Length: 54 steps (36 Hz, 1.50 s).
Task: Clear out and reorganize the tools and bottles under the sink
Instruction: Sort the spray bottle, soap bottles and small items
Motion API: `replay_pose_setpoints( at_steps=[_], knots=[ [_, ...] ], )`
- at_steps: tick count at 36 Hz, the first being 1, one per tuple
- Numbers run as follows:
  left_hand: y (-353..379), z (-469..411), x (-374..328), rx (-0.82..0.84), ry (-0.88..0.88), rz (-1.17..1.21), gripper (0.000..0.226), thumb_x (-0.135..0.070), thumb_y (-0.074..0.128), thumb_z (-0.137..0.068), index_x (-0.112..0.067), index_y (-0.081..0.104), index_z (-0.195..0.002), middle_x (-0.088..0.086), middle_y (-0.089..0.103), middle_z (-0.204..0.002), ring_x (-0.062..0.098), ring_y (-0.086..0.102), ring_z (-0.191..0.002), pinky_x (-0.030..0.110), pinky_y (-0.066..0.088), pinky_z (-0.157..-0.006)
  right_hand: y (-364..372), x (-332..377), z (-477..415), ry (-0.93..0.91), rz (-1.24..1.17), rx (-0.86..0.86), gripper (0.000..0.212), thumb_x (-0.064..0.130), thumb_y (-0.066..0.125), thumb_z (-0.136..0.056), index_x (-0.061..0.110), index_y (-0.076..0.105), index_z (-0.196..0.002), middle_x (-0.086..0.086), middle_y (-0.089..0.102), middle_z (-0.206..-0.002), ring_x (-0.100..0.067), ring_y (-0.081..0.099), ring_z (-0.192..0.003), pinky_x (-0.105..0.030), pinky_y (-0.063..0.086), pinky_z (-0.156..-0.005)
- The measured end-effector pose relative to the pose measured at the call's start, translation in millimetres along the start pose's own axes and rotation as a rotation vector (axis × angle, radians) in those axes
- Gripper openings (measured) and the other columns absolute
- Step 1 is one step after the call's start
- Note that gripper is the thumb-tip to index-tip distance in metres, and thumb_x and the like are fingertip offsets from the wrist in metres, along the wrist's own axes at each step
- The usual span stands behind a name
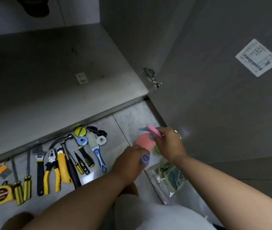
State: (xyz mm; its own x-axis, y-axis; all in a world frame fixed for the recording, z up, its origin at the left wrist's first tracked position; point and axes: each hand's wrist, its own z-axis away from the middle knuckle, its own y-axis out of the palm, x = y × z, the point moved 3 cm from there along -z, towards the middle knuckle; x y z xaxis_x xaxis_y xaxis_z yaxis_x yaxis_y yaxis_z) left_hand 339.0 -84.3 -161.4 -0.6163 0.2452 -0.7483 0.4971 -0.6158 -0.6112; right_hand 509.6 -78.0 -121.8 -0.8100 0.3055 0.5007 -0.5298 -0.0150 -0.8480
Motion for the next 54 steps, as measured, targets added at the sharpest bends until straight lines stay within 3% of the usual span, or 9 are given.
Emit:
replay_pose_setpoints(
  at_steps=[5, 8, 13, 18, 27, 32, 39, 46, 54],
  knots=[
    [6.2, -2.2, 4.3, -0.029, -0.018, 0.073, 0.033, -0.025, 0.070, -0.090, -0.028, 0.069, -0.123, -0.004, 0.064, -0.122, 0.015, 0.058, -0.114, 0.032, 0.048, -0.099, -3.7, 22.0, -51.7, 0.016, 0.057, -0.022, 0.018, 0.024, 0.068, -0.089, 0.022, 0.074, -0.107, -0.002, 0.061, -0.087, -0.024, 0.060, -0.082, -0.026, 0.036, -0.066],
    [8.9, 0.4, 10.9, -0.051, -0.023, 0.120, 0.036, -0.023, 0.071, -0.088, -0.030, 0.068, -0.123, -0.008, 0.063, -0.121, 0.011, 0.058, -0.113, 0.031, 0.051, -0.097, -2.2, 26.1, -83.3, 0.076, 0.100, -0.014, 0.024, 0.022, 0.065, -0.088, 0.024, 0.075, -0.109, -0.011, 0.069, -0.102, -0.034, 0.064, -0.097, -0.032, 0.050, -0.077],
    [13.6, 1.0, 17.3, -0.082, -0.015, 0.133, 0.038, -0.025, 0.070, -0.090, -0.034, 0.063, -0.126, -0.017, 0.058, -0.123, 0.002, 0.052, -0.111, 0.021, 0.049, -0.094, 2.9, 28.7, -128.2, 0.189, 0.208, -0.047, 0.028, 0.030, 0.063, -0.091, 0.023, 0.071, -0.117, -0.016, 0.068, -0.115, -0.037, 0.065, -0.105, -0.035, 0.051, -0.085],
    [16.5, 3.8, 16.3, -0.081, -0.010, 0.131, 0.038, -0.026, 0.067, -0.093, -0.036, 0.059, -0.129, -0.020, 0.053, -0.127, 0.005, 0.047, -0.116, 0.031, 0.052, -0.096, 0.5, 33.9, -158.4, 0.197, 0.206, -0.119, 0.030, 0.033, 0.062, -0.091, 0.023, 0.067, -0.119, -0.016, 0.068, -0.118, -0.039, 0.064, -0.108, -0.036, 0.050, -0.086],
    [16.7, 4.6, 15.2, -0.067, -0.025, 0.150, 0.039, -0.025, 0.066, -0.094, -0.036, 0.059, -0.130, -0.021, 0.053, -0.128, 0.004, 0.046, -0.117, 0.033, 0.051, -0.098, -11.6, 38.8, -148.6, 0.076, 0.235, -0.093, 0.031, 0.023, 0.059, -0.091, 0.018, 0.055, -0.121, -0.013, 0.058, -0.125, -0.041, 0.060, -0.107, -0.040, 0.048, -0.087],
    [14.0, 3.9, 9.3, -0.069, -0.046, 0.149, 0.035, -0.026, 0.067, -0.092, -0.035, 0.062, -0.126, -0.020, 0.054, -0.126, 0.008, 0.047, -0.114, 0.034, 0.049, -0.097, -29.4, 31.4, -96.2, 0.021, 0.384, -0.127, 0.041, 0.025, 0.059, -0.088, 0.017, 0.038, -0.122, -0.012, 0.042, -0.122, -0.046, 0.061, -0.084, -0.042, 0.043, -0.062],
    [13.9, 1.9, 2.3, -0.068, -0.087, 0.151, 0.037, -0.028, 0.071, -0.091, -0.032, 0.063, -0.127, -0.013, 0.057, -0.125, 0.014, 0.051, -0.118, 0.039, 0.049, -0.100, -38.2, -13.7, -24.4, 0.144, 0.766, 0.421, 0.045, 0.028, 0.061, -0.086, 0.019, 0.049, -0.128, -0.012, 0.050, -0.129, -0.041, 0.061, -0.113, -0.043, 0.052, -0.092],
    [11.8, 2.4, 8.5, -0.097, -0.115, 0.254, 0.043, -0.024, 0.079, -0.085, -0.023, 0.069, -0.126, -0.006, 0.065, -0.122, 0.012, 0.061, -0.113, 0.034, 0.055, -0.097, -30.1, -35.0, -7.9, 0.154, 0.593, 0.249, 0.033, 0.003, 0.054, -0.084, 0.020, 0.068, -0.109, -0.014, 0.060, -0.119, -0.037, 0.065, -0.102, -0.032, 0.050, -0.086],
    [12.6, 0.0, 14.5, -0.076, -0.126, 0.349, 0.044, -0.022, 0.082, -0.082, -0.025, 0.071, -0.125, -0.009, 0.065, -0.122, 0.010, 0.061, -0.113, 0.033, 0.054, -0.098, -30.9, -15.7, -50.9, 0.046, 0.528, 0.136, 0.027, 0.003, 0.060, -0.079, 0.019, 0.073, -0.097, -0.015, 0.064, -0.108, -0.039, 0.066, -0.095, -0.036, 0.052, -0.084]
  ],
)
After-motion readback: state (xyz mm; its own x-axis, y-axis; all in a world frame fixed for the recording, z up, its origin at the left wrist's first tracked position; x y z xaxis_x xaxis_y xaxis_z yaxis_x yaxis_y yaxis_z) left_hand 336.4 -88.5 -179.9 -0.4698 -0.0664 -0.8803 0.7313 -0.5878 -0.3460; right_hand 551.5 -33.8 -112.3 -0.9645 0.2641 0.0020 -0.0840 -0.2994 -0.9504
